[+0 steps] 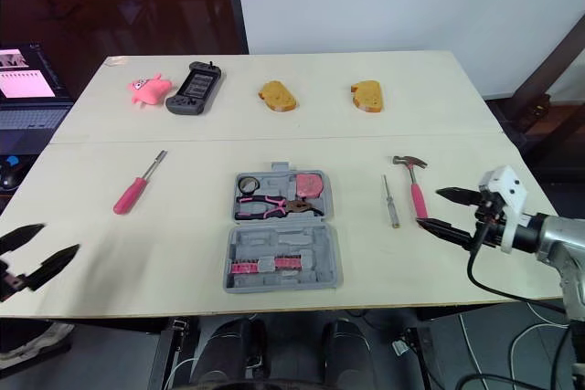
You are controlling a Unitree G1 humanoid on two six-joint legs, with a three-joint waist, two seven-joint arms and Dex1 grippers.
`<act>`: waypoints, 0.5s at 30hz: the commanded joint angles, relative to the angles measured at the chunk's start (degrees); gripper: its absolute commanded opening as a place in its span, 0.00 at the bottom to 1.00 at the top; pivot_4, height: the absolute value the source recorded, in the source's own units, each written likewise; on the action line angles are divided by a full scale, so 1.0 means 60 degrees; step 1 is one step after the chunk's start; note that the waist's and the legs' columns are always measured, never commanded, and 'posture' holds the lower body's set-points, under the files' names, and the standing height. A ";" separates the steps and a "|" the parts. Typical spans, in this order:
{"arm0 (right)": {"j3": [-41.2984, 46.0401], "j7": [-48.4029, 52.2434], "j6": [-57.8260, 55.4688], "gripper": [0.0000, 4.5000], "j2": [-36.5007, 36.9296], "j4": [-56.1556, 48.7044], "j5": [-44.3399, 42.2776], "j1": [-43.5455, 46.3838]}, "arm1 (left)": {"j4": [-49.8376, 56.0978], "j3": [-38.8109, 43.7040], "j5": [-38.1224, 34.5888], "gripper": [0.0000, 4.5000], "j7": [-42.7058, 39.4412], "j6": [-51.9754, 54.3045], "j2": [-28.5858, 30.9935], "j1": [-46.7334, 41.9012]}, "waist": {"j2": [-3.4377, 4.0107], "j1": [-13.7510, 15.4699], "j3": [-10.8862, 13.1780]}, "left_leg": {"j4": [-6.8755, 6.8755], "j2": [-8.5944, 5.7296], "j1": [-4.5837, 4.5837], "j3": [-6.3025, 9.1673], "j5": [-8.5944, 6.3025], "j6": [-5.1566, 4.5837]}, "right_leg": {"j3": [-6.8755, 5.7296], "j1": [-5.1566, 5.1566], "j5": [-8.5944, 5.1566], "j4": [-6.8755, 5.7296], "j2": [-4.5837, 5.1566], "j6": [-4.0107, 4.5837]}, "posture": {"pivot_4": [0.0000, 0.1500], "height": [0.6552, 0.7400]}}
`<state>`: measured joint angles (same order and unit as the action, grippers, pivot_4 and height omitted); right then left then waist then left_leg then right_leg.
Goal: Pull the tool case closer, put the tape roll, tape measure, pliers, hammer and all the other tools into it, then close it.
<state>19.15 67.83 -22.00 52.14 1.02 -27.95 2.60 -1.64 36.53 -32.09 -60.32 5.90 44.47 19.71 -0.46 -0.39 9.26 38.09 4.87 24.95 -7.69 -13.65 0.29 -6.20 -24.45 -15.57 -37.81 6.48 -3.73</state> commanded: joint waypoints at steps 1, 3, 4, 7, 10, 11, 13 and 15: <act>0.0016 -0.0567 -0.0729 0.99 0.0079 -0.1392 -0.0292 0.0019 | 0.1744 -0.0889 -0.0923 0.99 -0.0714 0.1846 0.1222 -0.0631 | -0.0004 0.0045 0.0002 | 0.0001 -0.0001 0.0000 0.0003 0.0000 0.0000 | -0.0005 0.0001 0.0000 -0.0001 -0.0007 0.0000 | 1.00 0.75; -0.0027 -0.1032 -0.1127 0.99 -0.0055 -0.2202 -0.0363 -0.0107 | 0.2160 -0.1424 -0.1175 0.99 -0.1060 0.2472 0.1831 -0.1363 | -0.0002 0.0117 0.0003 | 0.0001 -0.0005 0.0001 0.0002 0.0001 0.0000 | -0.0007 -0.0001 0.0000 -0.0002 -0.0009 0.0000 | 1.00 0.75; -0.0032 -0.1261 -0.1260 0.99 -0.0110 -0.2600 -0.0348 -0.0206 | 0.2284 -0.1665 -0.1303 0.99 -0.1179 0.2773 0.2064 -0.1769 | 0.0000 0.0120 0.0002 | 0.0001 -0.0007 0.0002 0.0000 0.0001 0.0001 | -0.0006 -0.0001 0.0000 -0.0002 -0.0011 0.0000 | 1.00 0.75; 0.0256 -0.2028 -0.2183 0.99 -0.0255 -0.3855 -0.0711 -0.0687 | 0.2525 -0.2913 -0.1457 0.99 -0.1734 0.3428 0.2685 -0.3641 | 0.0003 0.0195 0.0001 | 0.0000 -0.0020 0.0009 -0.0003 0.0000 -0.0003 | -0.0004 0.0016 0.0000 0.0000 -0.0022 -0.0011 | 1.00 0.75; 0.0875 -0.2533 -0.3040 0.99 -0.0316 -0.4881 -0.1194 -0.1414 | 0.2400 -0.4228 -0.1194 0.99 -0.2229 0.3783 0.2756 -0.5477 | 0.0006 0.0226 0.0003 | 0.0006 -0.0031 0.0053 0.0003 0.0006 0.0000 | -0.0009 0.0006 0.0019 -0.0008 -0.0038 -0.0044 | 1.00 0.75; 0.1067 -0.2743 -0.3222 0.99 -0.0346 -0.5125 -0.1251 -0.1609 | 0.2358 -0.4504 -0.1136 0.99 -0.2343 0.3848 0.2710 -0.5878 | 0.0006 0.0209 0.0003 | 0.0009 -0.0029 0.0056 0.0002 0.0008 0.0002 | -0.0009 0.0005 0.0019 -0.0008 -0.0047 -0.0045 | 1.00 0.75; 0.1551 -0.3163 -0.3444 0.99 -0.0418 -0.5606 -0.1148 -0.2144 | 0.2291 -0.5104 -0.1058 0.99 -0.2620 0.3989 0.2556 -0.6729 | 0.0004 0.0187 0.0004 | 0.0012 -0.0029 0.0059 0.0000 0.0009 0.0002 | -0.0008 0.0005 0.0022 -0.0011 -0.0058 -0.0049 | 1.00 0.75; 0.2300 -0.3545 -0.3926 0.99 -0.0610 -0.6181 -0.1359 -0.2793 | 0.2125 -0.5716 -0.0949 0.99 -0.2947 0.4091 0.2339 -0.7653 | 0.0000 0.0198 0.0006 | 0.0014 -0.0019 0.0058 0.0000 0.0012 0.0007 | -0.0006 0.0005 0.0021 -0.0011 -0.0078 -0.0049 | 1.00 0.75</act>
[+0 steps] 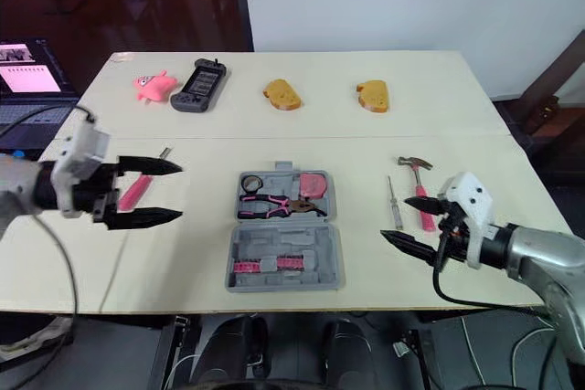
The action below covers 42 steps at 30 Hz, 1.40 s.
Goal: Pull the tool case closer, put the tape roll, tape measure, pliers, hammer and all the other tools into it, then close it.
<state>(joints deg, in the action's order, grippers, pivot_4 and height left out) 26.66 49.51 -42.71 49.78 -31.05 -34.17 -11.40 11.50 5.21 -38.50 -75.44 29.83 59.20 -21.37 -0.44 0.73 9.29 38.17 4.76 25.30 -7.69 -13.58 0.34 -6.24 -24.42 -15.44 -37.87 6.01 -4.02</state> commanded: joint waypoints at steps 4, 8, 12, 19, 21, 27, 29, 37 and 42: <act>0.1748 -0.1040 -0.1353 0.99 -0.0535 -0.1504 -0.0695 -0.1337 | -0.0550 -0.1128 0.0585 0.99 -0.0859 -0.0125 -0.0441 -0.1693 | -0.0004 -0.0019 0.0000 | -0.0001 0.0010 -0.0003 0.0017 0.0010 0.0017 | 0.0002 0.0002 -0.0003 -0.0009 -0.0025 0.0004 | 1.00 0.75; 0.1479 -0.1647 -0.1544 0.99 -0.0481 -0.1764 -0.0408 -0.1336 | -0.0702 -0.1378 0.0832 0.99 -0.1001 -0.0173 -0.0683 -0.2020 | -0.0007 -0.0023 0.0003 | 0.0000 0.0011 -0.0004 0.0019 0.0010 0.0016 | 0.0009 0.0001 -0.0003 -0.0008 -0.0028 0.0005 | 1.00 0.75; -0.0021 -0.2550 -0.1429 0.99 0.0181 -0.1580 0.0834 -0.0317 | -0.0511 -0.1070 0.0991 0.99 -0.0805 -0.0354 -0.0662 -0.1550 | -0.0009 -0.0047 0.0004 | 0.0001 0.0012 -0.0003 0.0027 0.0010 0.0016 | 0.0019 -0.0007 -0.0004 -0.0008 -0.0026 0.0007 | 1.00 0.75; -0.2124 -0.3036 -0.3624 0.99 0.0396 0.0655 0.0709 0.3233 | 0.0922 0.0051 0.0635 0.99 0.0310 0.0108 -0.0560 0.0329 | -0.0026 -0.0051 0.0014 | 0.0001 0.0012 0.0008 0.0033 0.0011 0.0014 | 0.0021 -0.0016 -0.0004 -0.0009 -0.0026 0.0008 | 1.00 0.75; -0.2781 -0.3103 -0.4232 0.99 0.0057 0.1860 0.0676 0.4638 | 0.1591 0.0552 0.0500 0.99 0.0767 0.0326 -0.0587 0.1155 | -0.0025 -0.0120 0.0014 | 0.0003 0.0012 0.0005 0.0031 0.0011 0.0013 | 0.0026 -0.0019 -0.0003 -0.0010 -0.0024 0.0009 | 1.00 0.75; -0.4081 -0.3387 -0.4286 0.57 -0.0551 0.4129 0.1448 0.6501 | 0.2817 0.1421 0.0114 1.00 0.1722 0.0820 -0.0685 0.2471 | -0.0026 -0.0056 0.0017 | 0.0001 0.0010 0.0011 0.0019 0.0011 0.0014 | 0.0021 -0.0022 -0.0001 -0.0022 -0.0025 0.0010 | 1.00 0.75; -0.4228 -0.3520 -0.4219 0.46 -0.0849 0.4785 0.1638 0.6961 | 0.3065 0.1615 0.0001 1.00 0.1942 0.0944 -0.0698 0.2715 | -0.0025 -0.0038 0.0018 | 0.0003 0.0009 0.0011 0.0014 0.0011 0.0014 | 0.0021 -0.0024 0.0000 -0.0023 -0.0023 0.0009 | 1.00 0.75; -0.4778 -0.3633 -0.3918 0.46 -0.1499 0.6463 0.2406 0.7628 | 0.3654 0.1975 -0.0279 1.00 0.2521 0.1145 -0.0723 0.3267 | -0.0024 -0.0033 0.0018 | 0.0006 0.0010 0.0011 0.0010 0.0013 0.0018 | 0.0020 -0.0023 0.0000 -0.0026 -0.0024 0.0008 | 1.00 0.75; -0.4794 -0.3668 -0.3757 0.46 -0.1714 0.6957 0.2699 0.7662 | 0.3775 0.2065 -0.0328 1.00 0.2707 0.1158 -0.0666 0.3416 | -0.0019 -0.0083 0.0016 | 0.0007 0.0011 0.0007 0.0008 0.0014 0.0020 | 0.0020 -0.0023 0.0001 -0.0031 -0.0024 0.0009 | 1.00 0.75</act>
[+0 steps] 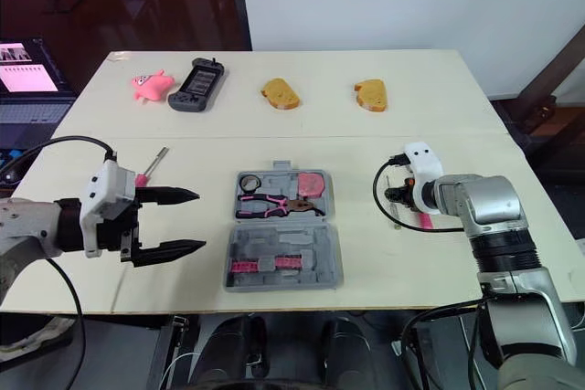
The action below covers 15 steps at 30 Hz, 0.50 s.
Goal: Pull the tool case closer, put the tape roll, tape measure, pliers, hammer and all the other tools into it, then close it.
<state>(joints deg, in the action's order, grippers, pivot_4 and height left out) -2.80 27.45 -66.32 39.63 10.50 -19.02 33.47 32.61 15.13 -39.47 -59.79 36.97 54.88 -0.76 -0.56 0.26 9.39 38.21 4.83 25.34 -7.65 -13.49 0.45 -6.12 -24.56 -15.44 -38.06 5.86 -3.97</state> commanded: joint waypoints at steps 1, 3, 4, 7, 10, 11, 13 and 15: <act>0.0132 0.0010 0.0167 0.46 -0.0050 0.0100 0.0208 0.0185 | 0.0257 0.0414 -0.0173 1.00 0.0118 -0.0040 0.0063 -0.0012 | 0.0001 -0.0005 0.0000 | 0.0000 0.0000 0.0000 0.0000 0.0000 0.0000 | 0.0000 -0.0001 0.0000 0.0000 0.0000 0.0000 | 1.00 0.75; 0.0152 0.0027 0.0174 0.46 -0.0103 0.0192 0.0244 0.0180 | 0.0241 0.0402 -0.0165 1.00 0.0129 -0.0064 0.0076 -0.0017 | 0.0001 -0.0003 0.0000 | 0.0000 0.0000 0.0001 -0.0001 0.0000 0.0000 | 0.0000 -0.0001 0.0000 0.0000 0.0000 0.0000 | 1.00 0.75; 0.0144 0.0026 0.0207 0.46 -0.0147 0.0231 0.0269 0.0172 | 0.0210 0.0373 -0.0143 1.00 0.0132 -0.0084 0.0074 -0.0041 | 0.0001 -0.0004 0.0000 | 0.0000 0.0000 0.0001 -0.0001 0.0000 0.0000 | 0.0000 -0.0001 0.0000 0.0000 0.0000 0.0000 | 1.00 0.75; 0.0131 -0.0006 0.0301 0.46 -0.0296 0.0394 0.0328 0.0167 | 0.0183 0.0277 -0.0114 1.00 0.0184 -0.0117 0.0035 -0.0101 | 0.0001 -0.0013 0.0000 | 0.0000 0.0000 0.0000 0.0000 0.0000 0.0000 | 0.0000 -0.0001 0.0000 0.0000 0.0000 0.0000 | 1.00 0.75; 0.0084 0.0018 0.0365 0.46 -0.0416 0.0670 0.0460 0.0132 | 0.0243 0.0199 -0.0133 1.00 0.0268 -0.0102 -0.0018 -0.0114 | 0.0002 -0.0018 0.0001 | -0.0001 0.0000 0.0001 0.0000 0.0000 0.0000 | 0.0000 -0.0001 0.0000 0.0000 0.0000 0.0000 | 1.00 0.75; 0.0059 0.0053 0.0377 0.46 -0.0466 0.0708 0.0478 0.0120 | 0.0248 0.0187 -0.0128 1.00 0.0283 -0.0107 -0.0021 -0.0107 | 0.0002 -0.0014 0.0001 | -0.0001 0.0000 0.0001 -0.0001 0.0000 0.0000 | 0.0000 -0.0001 0.0000 0.0000 0.0000 0.0000 | 1.00 0.75; 0.0004 0.0078 0.0478 0.40 -0.0563 0.0790 0.0521 0.0133 | 0.0243 0.0177 -0.0120 1.00 0.0298 -0.0120 -0.0028 -0.0098 | 0.0002 -0.0015 0.0001 | -0.0001 0.0000 0.0001 -0.0001 0.0000 0.0000 | 0.0000 -0.0001 0.0000 0.0000 0.0000 0.0000 | 1.00 0.75; -0.0023 0.0101 0.0567 0.25 -0.0651 0.0975 0.0585 0.0203 | 0.0242 0.0137 -0.0104 1.00 0.0320 -0.0126 -0.0041 -0.0111 | 0.0001 -0.0030 0.0001 | -0.0001 0.0000 0.0000 -0.0001 0.0000 0.0000 | 0.0000 -0.0001 0.0000 0.0000 0.0000 0.0000 | 1.00 0.75</act>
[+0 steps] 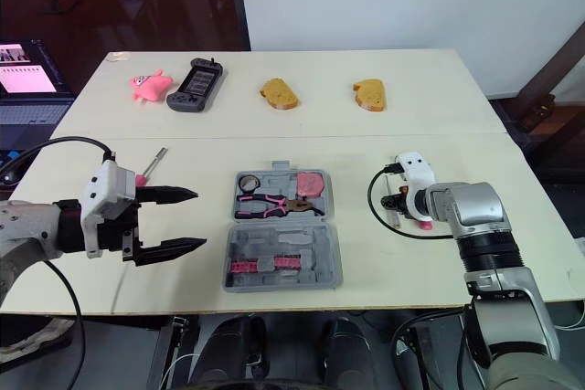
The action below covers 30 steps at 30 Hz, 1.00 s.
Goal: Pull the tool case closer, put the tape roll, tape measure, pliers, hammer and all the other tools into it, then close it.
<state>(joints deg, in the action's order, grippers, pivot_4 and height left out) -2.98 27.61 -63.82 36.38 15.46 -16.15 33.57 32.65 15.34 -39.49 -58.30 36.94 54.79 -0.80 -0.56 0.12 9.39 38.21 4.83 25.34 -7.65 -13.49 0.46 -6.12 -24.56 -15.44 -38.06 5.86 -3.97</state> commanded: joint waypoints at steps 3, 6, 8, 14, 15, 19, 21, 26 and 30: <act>-0.0040 0.0143 0.0245 0.01 -0.0154 0.0354 0.0220 0.0270 | 0.0257 0.0044 -0.0099 1.00 0.0121 -0.0118 -0.0064 -0.0109 | 0.0000 -0.0072 0.0000 | 0.0000 0.0000 0.0000 0.0001 0.0000 0.0000 | 0.0000 0.0000 0.0000 -0.0001 -0.0001 0.0000 | 1.00 0.75; -0.0085 0.0244 0.0180 0.01 -0.0153 0.0437 0.0320 0.0334 | 0.0278 0.0042 -0.0094 1.00 0.0161 -0.0130 -0.0080 -0.0068 | -0.0001 -0.0138 0.0000 | 0.0000 0.0000 0.0000 0.0002 0.0000 0.0000 | 0.0000 0.0002 0.0000 -0.0001 -0.0001 0.0000 | 1.00 0.75; -0.0085 0.0334 0.0098 0.01 -0.0106 0.0397 0.0350 0.0362 | 0.0277 0.0040 -0.0064 1.00 0.0181 -0.0166 -0.0090 -0.0018 | 0.0000 -0.0148 -0.0001 | -0.0002 0.0000 -0.0001 0.0002 0.0000 0.0000 | 0.0000 0.0002 0.0000 -0.0002 -0.0001 0.0000 | 1.00 0.75; 0.0095 0.0581 -0.0453 0.01 0.0218 -0.0001 0.0309 0.0522 | 0.0076 0.0081 0.0035 1.00 0.0030 -0.0311 -0.0014 0.0033 | 0.0000 -0.0130 0.0000 | -0.0003 0.0000 -0.0001 0.0002 0.0000 0.0000 | 0.0000 0.0002 0.0000 -0.0002 -0.0001 0.0000 | 1.00 0.75; 0.0472 0.0438 -0.0930 0.01 0.0190 -0.0354 0.0151 0.0548 | -0.0029 0.0079 0.0087 1.00 -0.0058 -0.0369 0.0034 0.0011 | 0.0001 -0.0130 0.0000 | -0.0003 0.0000 -0.0001 0.0002 0.0000 0.0000 | 0.0000 0.0002 0.0000 -0.0002 0.0000 0.0000 | 1.00 0.75; 0.1251 0.0225 -0.2557 0.01 0.0083 -0.1979 -0.0380 0.0154 | -0.0301 0.0084 0.0226 1.00 -0.0301 -0.0544 0.0134 0.0019 | 0.0004 -0.0137 0.0001 | -0.0007 0.0000 0.0001 0.0001 0.0000 0.0001 | 0.0000 -0.0005 0.0000 -0.0002 0.0000 0.0000 | 1.00 0.75; 0.1634 0.0112 -0.3328 0.01 -0.0074 -0.2874 -0.0628 -0.0127 | -0.0393 0.0042 0.0272 1.00 -0.0384 -0.0623 0.0134 0.0038 | 0.0004 -0.0131 0.0001 | -0.0011 0.0000 0.0001 0.0002 0.0000 0.0001 | 0.0000 -0.0005 0.0000 -0.0002 0.0000 0.0001 | 1.00 0.75; 0.1863 -0.0009 -0.4712 0.01 -0.0257 -0.4434 -0.1088 -0.0857 | -0.0719 -0.0499 0.0459 1.00 -0.0624 -0.0836 0.0052 -0.0412 | 0.0004 -0.0097 0.0001 | -0.0011 -0.0001 0.0002 0.0004 -0.0001 0.0001 | -0.0002 -0.0003 0.0000 -0.0001 0.0002 0.0001 | 1.00 0.75; 0.1957 -0.0391 -0.4779 0.01 -0.0715 -0.5118 -0.1436 -0.1476 | -0.0858 -0.0624 0.0378 1.00 -0.0629 -0.0789 -0.0016 -0.0832 | 0.0003 -0.0127 0.0000 | -0.0011 -0.0001 0.0002 0.0004 -0.0001 0.0001 | -0.0001 -0.0005 0.0000 0.0000 0.0002 0.0001 | 1.00 0.75</act>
<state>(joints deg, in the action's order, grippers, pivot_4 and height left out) 7.57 26.17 -92.02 33.07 -12.55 -23.49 25.21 27.07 11.40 -36.78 -61.81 32.94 54.72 -5.07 -0.54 -0.64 9.39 38.13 4.83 25.35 -7.61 -13.50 0.46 -6.13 -24.59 -15.44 -38.06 5.87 -3.96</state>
